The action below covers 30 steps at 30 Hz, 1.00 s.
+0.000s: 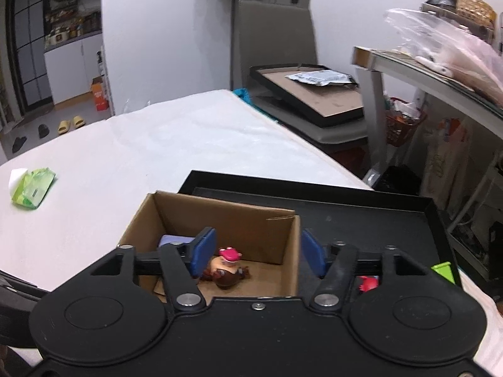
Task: Organize rigid objects
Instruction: 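Carry the doll figurine with the right gripper into the box and release, then move the right gripper to the white charger and close on it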
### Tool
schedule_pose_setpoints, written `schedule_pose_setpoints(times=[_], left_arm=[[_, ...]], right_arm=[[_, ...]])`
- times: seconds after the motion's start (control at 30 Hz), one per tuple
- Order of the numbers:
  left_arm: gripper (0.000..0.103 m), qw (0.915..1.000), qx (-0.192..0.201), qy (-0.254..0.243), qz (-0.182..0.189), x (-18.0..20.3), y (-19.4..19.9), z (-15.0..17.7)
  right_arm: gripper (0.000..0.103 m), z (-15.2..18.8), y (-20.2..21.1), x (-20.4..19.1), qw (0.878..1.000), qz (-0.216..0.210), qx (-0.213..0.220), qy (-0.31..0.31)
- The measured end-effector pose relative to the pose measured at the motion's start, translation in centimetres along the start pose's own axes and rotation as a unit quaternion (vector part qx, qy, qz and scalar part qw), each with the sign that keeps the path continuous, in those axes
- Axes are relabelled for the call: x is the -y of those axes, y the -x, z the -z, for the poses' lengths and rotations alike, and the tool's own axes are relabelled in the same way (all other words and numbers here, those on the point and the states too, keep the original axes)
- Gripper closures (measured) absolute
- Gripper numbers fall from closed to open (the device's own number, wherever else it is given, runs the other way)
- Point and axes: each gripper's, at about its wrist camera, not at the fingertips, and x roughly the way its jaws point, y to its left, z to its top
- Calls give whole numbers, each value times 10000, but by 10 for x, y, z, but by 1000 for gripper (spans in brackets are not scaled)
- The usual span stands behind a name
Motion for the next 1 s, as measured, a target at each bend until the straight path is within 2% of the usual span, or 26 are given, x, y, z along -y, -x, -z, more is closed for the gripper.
schedule_pose_setpoints(times=[0.03, 0.4, 0.53, 0.6, 0.67, 0.77, 0.87, 1.0], left_arm=[[89, 10000, 4, -21, -25, 1, 1, 0], [88, 9992, 58, -39, -391, 15, 8, 1], [86, 9981, 125, -145, -584, 21, 12, 1], [84, 9978, 87, -40, -661, 21, 10, 0], [71, 9973, 34, 32, -727, 23, 8, -1], [61, 9959, 79, -118, -888, 31, 7, 0], [55, 9949, 90, -163, -993, 36, 5, -2], [53, 9930, 86, -149, -1168, 40, -1, -5]], right_arm=[[32, 0, 2, 3, 10000, 39, 21, -48], [32, 12, 11, 26, 9988, 150, -19, -459], [32, 17, 11, 35, 9979, 174, -99, -612], [32, 18, 11, 41, 9973, 190, -138, -692], [32, 20, 10, 48, 9964, 227, -210, -789], [32, 25, 7, 60, 9944, 340, -368, -927], [32, 30, 5, 71, 9924, 457, -465, -1042], [32, 35, -1, 82, 9902, 549, -595, -1136]])
